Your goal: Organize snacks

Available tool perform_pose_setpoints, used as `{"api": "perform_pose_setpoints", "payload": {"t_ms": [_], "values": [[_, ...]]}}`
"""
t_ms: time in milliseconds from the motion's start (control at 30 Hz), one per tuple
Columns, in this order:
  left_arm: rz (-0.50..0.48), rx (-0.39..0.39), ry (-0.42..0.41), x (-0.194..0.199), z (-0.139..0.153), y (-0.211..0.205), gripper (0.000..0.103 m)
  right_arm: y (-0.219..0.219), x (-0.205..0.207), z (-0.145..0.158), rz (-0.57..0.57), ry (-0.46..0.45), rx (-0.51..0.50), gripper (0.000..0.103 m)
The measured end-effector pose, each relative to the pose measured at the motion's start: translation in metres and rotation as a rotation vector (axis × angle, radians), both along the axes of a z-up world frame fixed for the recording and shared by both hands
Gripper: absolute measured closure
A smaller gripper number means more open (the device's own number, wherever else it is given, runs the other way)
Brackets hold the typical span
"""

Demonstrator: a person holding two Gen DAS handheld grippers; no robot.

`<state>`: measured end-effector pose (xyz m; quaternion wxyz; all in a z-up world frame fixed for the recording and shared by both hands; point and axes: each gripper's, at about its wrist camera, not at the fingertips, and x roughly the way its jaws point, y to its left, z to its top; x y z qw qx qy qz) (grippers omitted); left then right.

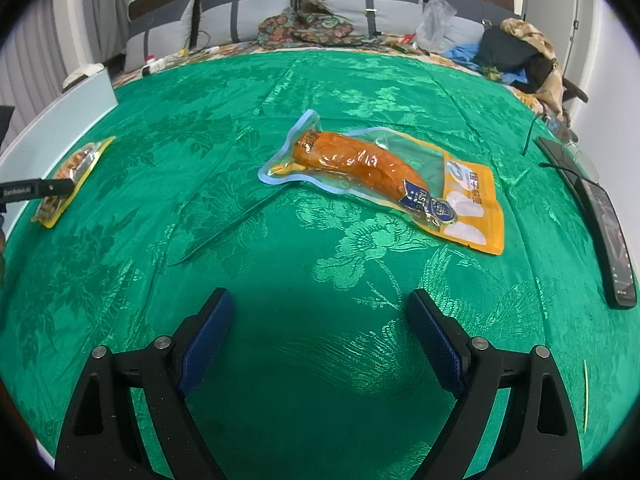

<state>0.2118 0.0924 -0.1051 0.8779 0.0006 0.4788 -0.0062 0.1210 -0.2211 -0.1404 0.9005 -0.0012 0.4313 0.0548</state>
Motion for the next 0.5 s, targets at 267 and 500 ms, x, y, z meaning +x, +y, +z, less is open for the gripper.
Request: {"api": "perform_pose_setpoints", "payload": {"t_ms": [267, 500], "values": [[0.025, 0.001, -0.049, -0.0013, -0.0056, 0.0022, 0.0, -0.0004, 0.0002, 0.0001, -0.003, -0.001, -0.002, 0.012], [0.025, 0.0, -0.048, -0.0011, -0.0053, 0.0021, 0.0, -0.0001, -0.0002, 0.0, -0.006, -0.002, -0.004, 0.012]]}}
